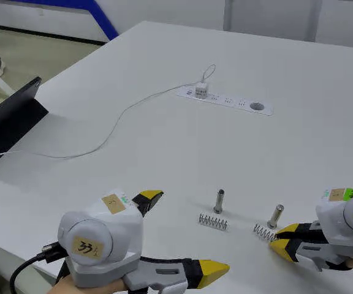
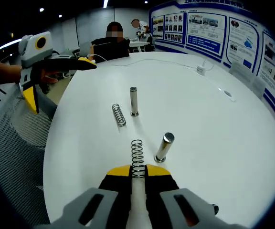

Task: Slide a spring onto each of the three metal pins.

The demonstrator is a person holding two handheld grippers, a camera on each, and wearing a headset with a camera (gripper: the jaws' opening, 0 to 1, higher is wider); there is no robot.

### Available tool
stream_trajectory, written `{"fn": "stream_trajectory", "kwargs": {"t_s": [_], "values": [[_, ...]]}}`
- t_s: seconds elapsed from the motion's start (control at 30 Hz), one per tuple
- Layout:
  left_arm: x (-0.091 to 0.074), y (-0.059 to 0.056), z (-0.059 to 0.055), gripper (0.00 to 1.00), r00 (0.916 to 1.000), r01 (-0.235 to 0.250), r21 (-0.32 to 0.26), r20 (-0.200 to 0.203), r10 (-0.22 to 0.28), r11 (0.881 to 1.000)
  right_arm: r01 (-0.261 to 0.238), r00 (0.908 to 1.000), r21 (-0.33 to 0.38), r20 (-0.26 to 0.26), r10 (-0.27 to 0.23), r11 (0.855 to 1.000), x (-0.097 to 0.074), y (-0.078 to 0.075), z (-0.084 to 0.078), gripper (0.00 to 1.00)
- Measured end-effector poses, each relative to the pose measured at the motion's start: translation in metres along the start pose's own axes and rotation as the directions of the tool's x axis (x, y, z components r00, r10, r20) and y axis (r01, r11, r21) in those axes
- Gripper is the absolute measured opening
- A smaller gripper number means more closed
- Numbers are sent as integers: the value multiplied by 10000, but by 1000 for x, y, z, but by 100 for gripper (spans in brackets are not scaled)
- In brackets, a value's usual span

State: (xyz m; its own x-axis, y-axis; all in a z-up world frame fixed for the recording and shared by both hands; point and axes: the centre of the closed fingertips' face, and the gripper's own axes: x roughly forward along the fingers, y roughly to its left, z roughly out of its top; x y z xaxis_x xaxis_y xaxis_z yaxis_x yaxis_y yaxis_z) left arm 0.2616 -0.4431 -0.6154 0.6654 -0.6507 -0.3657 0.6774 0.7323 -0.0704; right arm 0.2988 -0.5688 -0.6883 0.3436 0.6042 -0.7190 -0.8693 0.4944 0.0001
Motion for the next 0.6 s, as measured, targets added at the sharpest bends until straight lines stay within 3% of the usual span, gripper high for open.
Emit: {"fn": "stream_trajectory", "kwargs": {"t_s": [0.13,0.33,0.4,0.5,0.6], "values": [[1,-4,-2,99,9997,148,301,-183,-143,9994,46,9999,-579,147,-38,9983,-11,0,3,10],[-2,-10,2,94,9989,469,530,-110,-464,9975,-30,9980,-1052,624,97,9944,-36,5,12,10],[-2,-12,3,94,9985,542,567,-136,-535,9969,21,9975,-1512,698,85,9885,-43,6,17,10],[-1,-19,0,89,9946,950,622,-467,-922,9935,24,9965,-1888,822,134,9820,-53,10,24,10],[6,-29,7,88,9902,1342,874,-518,-1300,9871,-98,9947,-2344,968,334,9721,-64,18,34,11]]}}
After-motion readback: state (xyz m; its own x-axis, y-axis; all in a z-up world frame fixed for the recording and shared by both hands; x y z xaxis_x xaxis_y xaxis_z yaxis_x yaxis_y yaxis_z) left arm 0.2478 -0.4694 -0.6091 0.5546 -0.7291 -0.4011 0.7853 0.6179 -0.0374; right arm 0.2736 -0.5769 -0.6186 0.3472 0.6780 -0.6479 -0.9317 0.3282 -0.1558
